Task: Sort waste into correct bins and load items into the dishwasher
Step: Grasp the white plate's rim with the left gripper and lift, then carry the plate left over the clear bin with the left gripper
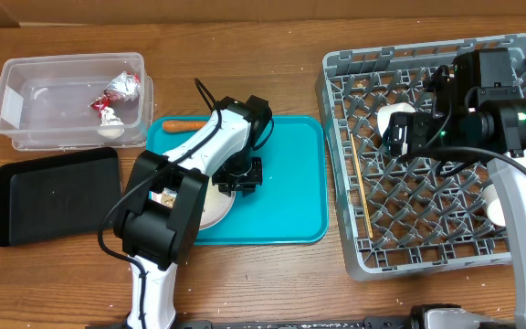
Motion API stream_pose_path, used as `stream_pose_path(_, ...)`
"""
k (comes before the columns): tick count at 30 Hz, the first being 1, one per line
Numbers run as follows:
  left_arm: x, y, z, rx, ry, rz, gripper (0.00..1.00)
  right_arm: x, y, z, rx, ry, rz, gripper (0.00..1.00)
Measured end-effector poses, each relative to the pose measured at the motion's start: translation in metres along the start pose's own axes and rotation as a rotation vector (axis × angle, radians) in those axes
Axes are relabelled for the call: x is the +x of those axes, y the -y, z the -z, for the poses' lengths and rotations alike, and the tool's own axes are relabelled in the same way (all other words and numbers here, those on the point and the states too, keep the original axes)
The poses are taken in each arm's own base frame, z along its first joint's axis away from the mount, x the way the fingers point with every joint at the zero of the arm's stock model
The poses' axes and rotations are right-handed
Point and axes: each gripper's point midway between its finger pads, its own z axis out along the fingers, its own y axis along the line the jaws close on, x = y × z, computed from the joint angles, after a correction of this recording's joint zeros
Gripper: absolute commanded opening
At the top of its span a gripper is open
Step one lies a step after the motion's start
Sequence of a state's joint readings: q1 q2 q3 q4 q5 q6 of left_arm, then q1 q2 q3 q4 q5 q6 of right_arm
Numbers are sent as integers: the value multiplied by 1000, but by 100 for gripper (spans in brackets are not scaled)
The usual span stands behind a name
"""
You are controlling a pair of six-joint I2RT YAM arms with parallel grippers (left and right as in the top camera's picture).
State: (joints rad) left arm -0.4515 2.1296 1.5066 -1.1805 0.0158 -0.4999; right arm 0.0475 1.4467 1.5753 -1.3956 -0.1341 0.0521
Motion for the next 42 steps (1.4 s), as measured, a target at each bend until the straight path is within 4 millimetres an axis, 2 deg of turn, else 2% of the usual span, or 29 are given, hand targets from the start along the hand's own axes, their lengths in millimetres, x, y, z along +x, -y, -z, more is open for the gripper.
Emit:
stream_pose_path(2, -1, -2, 0, -11, 6, -1, 8, 0, 0, 0, 0, 0, 0, 100)
stream_pose_path(5, -2, -4, 0, -24, 11, -2, 4, 0, 0, 0, 0, 1, 0, 100)
stream_pose_path(13, 0, -10, 2, -63, 15, -6, 4, 0, 0, 0, 0, 2, 0, 100)
stream_pose_path(21, 15, -38, 6, -214, -40, 33, 4, 0, 0, 0, 0, 1, -1, 100)
stream_pose_path(24, 15, -49, 18, -280, -37, 55, 4, 0, 0, 0, 0, 0, 0, 100)
stream_pose_path(31, 12, -61, 44, -352, -7, 100, 4, 0, 0, 0, 0, 0, -1, 100)
stream_pose_path(39, 9, -67, 53, -360, 9, 132, 4, 0, 0, 0, 0, 0, 0, 100)
stream_pose_path(42, 7, -73, 64, -320, 29, 147, 4, 0, 0, 0, 0, 0, 0, 100)
